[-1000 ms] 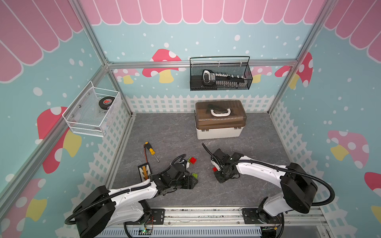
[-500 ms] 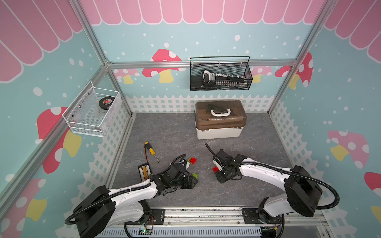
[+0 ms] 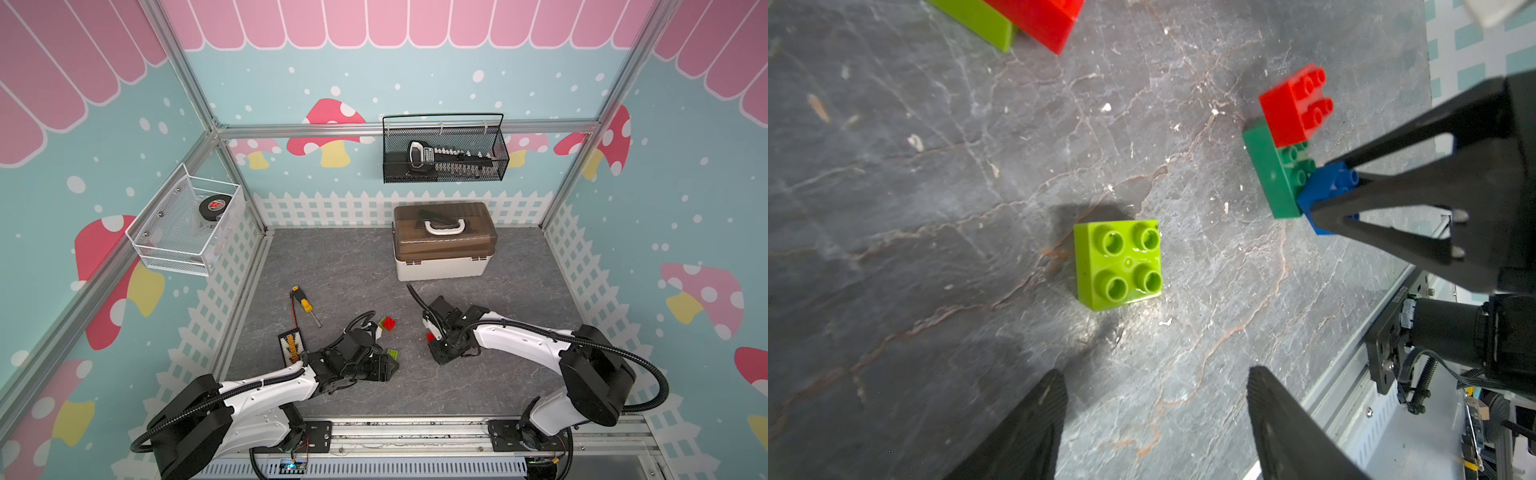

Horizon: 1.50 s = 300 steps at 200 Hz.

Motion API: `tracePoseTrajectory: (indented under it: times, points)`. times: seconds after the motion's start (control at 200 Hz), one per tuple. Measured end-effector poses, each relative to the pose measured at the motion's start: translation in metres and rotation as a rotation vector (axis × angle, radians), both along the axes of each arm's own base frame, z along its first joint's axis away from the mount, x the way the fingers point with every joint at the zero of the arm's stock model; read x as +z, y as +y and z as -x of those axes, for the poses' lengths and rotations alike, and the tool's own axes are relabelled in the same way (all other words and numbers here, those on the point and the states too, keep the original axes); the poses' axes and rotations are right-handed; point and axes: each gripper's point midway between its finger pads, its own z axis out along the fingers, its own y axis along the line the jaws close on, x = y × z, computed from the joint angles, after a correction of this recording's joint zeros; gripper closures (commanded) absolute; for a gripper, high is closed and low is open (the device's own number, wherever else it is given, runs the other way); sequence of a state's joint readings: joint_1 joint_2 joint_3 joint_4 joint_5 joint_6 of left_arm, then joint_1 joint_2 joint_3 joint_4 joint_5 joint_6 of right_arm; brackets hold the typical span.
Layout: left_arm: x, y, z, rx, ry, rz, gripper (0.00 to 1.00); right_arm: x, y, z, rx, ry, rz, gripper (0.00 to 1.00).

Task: Assemble the letter y with lego
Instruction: Move the lego brick at the center of the board, then place the lego brick at the center of the board.

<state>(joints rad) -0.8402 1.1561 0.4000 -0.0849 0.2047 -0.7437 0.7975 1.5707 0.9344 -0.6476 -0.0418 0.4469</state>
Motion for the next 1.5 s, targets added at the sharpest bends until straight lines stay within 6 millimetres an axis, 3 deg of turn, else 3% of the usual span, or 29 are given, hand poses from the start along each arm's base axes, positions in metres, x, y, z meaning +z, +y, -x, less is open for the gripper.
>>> tracePoseTrajectory:
  times: [0.2,0.395,1.096,1.366,1.501]
  points:
    - [0.001,-0.001,0.000,0.000,-0.002,0.002,0.30,0.003,0.025,-0.024,0.042,-0.064,-0.050,0.87]
    - [0.005,-0.003,-0.003,-0.001,-0.013,0.006,0.30,0.004,0.029,-0.028,0.047,-0.074,-0.059,0.87]
    - [0.004,-0.005,-0.005,-0.011,-0.015,-0.006,0.30,0.008,0.021,-0.022,-0.023,-0.061,-0.088,0.85]
    - [0.003,-0.004,-0.005,-0.011,-0.010,-0.011,0.30,0.037,0.012,-0.020,-0.008,-0.118,-0.103,0.84]
    - [0.003,-0.004,-0.005,-0.011,-0.010,-0.011,0.30,0.036,-0.004,-0.027,-0.051,-0.127,-0.085,0.83]
